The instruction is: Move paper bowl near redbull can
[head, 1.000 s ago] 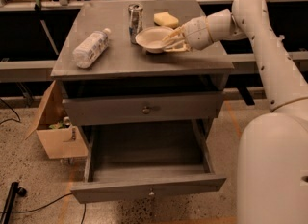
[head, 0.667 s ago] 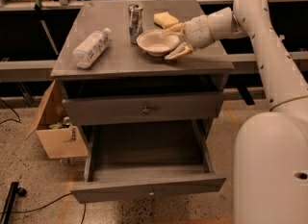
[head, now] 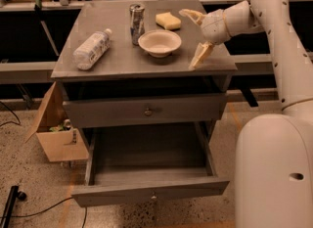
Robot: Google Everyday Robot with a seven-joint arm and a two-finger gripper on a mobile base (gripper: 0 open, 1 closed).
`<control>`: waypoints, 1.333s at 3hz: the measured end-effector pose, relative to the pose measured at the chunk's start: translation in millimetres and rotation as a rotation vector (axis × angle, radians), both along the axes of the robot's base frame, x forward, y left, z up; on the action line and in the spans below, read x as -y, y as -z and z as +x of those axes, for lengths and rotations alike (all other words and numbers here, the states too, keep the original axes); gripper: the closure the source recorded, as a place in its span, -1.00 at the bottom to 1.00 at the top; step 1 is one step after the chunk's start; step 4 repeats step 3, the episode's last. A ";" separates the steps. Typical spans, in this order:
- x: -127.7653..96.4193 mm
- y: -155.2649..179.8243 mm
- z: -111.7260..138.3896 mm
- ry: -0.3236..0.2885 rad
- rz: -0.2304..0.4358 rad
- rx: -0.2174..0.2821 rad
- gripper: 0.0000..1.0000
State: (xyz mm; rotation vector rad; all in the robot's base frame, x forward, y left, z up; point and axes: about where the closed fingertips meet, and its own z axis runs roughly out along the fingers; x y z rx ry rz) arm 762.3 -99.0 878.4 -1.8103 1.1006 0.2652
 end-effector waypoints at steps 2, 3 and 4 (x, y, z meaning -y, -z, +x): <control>63.8 -22.3 18.2 0.266 0.022 -0.085 -1.00; 63.7 -22.2 18.2 0.266 0.022 -0.085 -1.00; 63.7 -22.2 18.2 0.266 0.022 -0.085 -1.00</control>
Offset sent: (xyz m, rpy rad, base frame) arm 0.0136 -0.0592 0.0214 0.0061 0.0487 -0.2175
